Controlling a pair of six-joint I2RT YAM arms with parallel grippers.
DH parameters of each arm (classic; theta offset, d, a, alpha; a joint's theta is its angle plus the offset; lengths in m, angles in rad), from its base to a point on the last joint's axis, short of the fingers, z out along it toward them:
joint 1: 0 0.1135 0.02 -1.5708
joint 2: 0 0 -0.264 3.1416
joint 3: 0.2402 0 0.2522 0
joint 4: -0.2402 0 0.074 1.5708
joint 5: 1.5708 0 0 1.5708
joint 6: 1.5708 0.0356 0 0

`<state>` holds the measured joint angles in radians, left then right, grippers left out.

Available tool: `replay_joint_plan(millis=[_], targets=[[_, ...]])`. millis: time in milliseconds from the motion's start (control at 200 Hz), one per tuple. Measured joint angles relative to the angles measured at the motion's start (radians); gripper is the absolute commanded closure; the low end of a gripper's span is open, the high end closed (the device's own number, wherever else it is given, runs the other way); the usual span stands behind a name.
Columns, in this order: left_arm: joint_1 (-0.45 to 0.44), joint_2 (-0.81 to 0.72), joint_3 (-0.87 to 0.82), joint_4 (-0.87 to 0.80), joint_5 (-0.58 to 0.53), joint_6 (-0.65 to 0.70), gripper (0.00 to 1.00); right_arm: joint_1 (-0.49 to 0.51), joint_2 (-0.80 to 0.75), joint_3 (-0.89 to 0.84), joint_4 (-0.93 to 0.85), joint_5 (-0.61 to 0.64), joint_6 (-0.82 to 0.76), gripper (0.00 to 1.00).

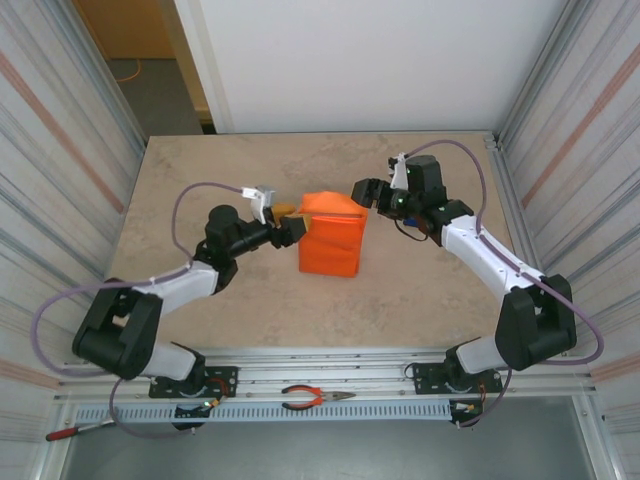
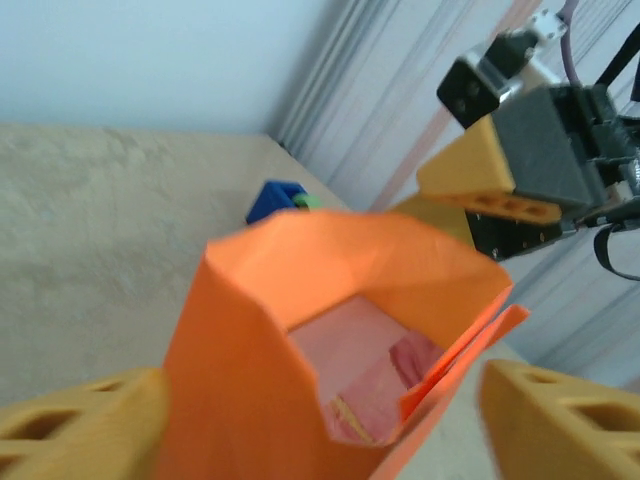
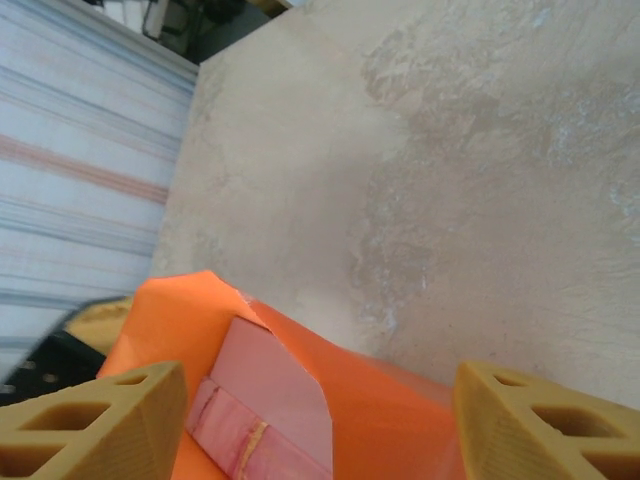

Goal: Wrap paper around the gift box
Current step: Stand up the gift box at the center of the table, then pick up the gift box from the center of the table.

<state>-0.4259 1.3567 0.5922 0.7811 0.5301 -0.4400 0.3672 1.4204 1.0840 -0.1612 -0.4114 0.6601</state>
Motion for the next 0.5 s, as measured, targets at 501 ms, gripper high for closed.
replay_joint_plan(millis=[501], targets=[[0.014, 0.018, 0.483, -0.710, -0.154, 0.083, 0.06, 0.082, 0.129, 0.450, -0.508, 0.146, -0.150, 0.30]])
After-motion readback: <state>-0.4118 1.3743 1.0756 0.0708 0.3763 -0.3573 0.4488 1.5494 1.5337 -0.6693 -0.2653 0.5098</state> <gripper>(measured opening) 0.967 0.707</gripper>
